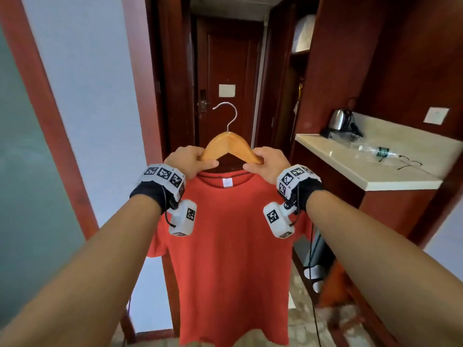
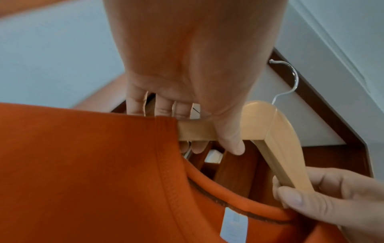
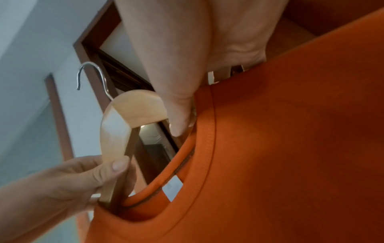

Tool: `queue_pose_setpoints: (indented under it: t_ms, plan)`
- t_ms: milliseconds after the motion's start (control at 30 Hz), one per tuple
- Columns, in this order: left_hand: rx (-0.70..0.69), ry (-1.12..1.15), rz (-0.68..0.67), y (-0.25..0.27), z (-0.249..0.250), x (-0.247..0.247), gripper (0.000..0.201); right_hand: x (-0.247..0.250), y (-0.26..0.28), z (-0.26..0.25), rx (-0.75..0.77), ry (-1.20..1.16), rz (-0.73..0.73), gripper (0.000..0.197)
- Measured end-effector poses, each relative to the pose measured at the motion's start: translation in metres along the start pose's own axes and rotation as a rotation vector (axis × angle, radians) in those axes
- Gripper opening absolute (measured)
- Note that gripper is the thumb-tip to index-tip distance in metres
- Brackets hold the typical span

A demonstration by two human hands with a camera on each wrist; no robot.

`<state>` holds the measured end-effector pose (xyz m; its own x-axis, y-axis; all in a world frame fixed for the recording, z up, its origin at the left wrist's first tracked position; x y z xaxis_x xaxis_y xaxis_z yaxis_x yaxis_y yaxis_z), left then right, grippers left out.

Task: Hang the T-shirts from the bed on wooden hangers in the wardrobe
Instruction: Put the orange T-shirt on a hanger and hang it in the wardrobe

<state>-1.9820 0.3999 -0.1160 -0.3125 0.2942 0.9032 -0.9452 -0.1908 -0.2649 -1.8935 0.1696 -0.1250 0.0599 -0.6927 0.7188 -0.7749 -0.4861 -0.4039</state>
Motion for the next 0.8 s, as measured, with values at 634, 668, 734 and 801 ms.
queue_pose_setpoints:
  t_ms: [634, 668, 734, 801]
  plan:
    - [-0.130, -0.140, -0.044, -0.397, 0.078, -0.103, 0.042, 0.071, -0.305, 0.250, -0.092, 0.164, -0.030, 0.031]
    - [-0.127, -0.154, -0.034, -0.419, 0.080, -0.105, 0.042, 0.075, -0.325, 0.260, -0.083, 0.174, -0.036, 0.032]
    - [-0.121, -0.171, -0.016, -0.460, 0.081, -0.109, 0.041, 0.080, -0.364, 0.277, -0.061, 0.202, -0.042, 0.033]
    - [-0.121, -0.187, -0.022, -0.499, 0.079, -0.115, 0.040, 0.081, -0.400, 0.292, -0.053, 0.232, -0.059, 0.032]
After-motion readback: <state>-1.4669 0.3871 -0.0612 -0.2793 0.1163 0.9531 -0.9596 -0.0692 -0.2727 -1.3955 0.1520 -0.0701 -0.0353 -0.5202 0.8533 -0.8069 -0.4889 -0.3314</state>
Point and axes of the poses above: each hand's wrist, its own y-axis away from the middle knuckle, its own x-axis out of the back of the hand, z = x × y, the point moved 1 cm from there along -y, towards the middle knuckle, and after that the axes turned 8 degrees about -y, right-handed, at the moved point
